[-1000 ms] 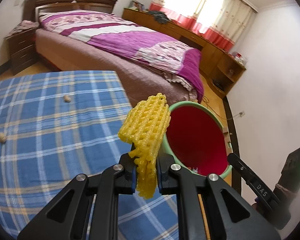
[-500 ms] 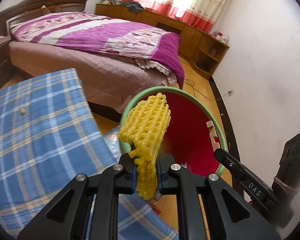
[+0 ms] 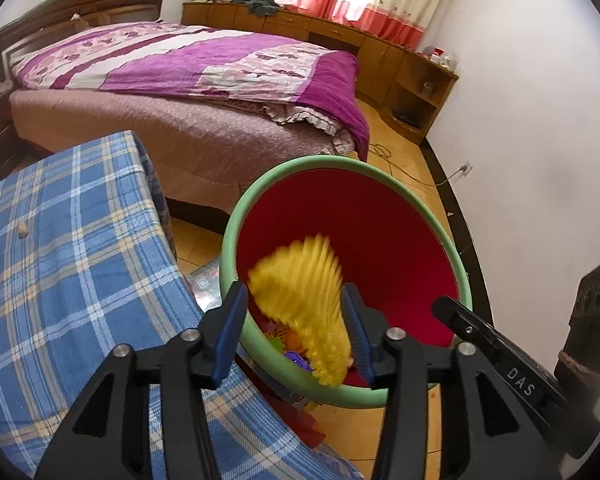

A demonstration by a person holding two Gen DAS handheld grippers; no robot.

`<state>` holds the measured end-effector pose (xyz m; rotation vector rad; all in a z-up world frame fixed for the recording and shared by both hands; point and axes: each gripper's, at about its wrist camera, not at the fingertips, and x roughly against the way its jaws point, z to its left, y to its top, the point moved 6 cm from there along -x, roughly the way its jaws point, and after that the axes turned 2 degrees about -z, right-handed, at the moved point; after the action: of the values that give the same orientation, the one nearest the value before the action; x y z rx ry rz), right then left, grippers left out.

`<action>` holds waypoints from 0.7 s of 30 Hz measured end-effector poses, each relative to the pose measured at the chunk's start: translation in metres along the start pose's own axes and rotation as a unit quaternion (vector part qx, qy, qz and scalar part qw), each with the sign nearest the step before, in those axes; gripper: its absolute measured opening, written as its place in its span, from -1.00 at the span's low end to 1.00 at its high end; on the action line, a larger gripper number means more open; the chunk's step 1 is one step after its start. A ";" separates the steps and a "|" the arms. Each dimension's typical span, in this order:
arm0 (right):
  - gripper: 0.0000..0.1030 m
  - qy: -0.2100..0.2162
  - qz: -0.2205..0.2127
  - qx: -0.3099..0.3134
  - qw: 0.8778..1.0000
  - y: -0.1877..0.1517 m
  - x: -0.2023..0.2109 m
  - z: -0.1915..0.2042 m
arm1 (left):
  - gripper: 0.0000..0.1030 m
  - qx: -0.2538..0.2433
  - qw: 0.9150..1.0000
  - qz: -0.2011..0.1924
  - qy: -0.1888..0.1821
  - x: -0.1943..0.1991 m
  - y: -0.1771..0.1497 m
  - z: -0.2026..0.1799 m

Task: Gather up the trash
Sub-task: 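Open both tools to drop the foam net and stick into the bucket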

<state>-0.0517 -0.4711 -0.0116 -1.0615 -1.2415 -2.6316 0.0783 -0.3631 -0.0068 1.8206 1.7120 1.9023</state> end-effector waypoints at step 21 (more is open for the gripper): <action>0.23 0.016 0.008 0.043 0.999 -0.014 0.018 0.045 | 0.01 0.034 0.998 -0.018 0.058 0.047 -0.020 0.043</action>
<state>-0.0445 -0.4260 0.0100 -1.0077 -1.3194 -2.5478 0.0808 -0.2967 0.0019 1.7192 1.8529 1.9957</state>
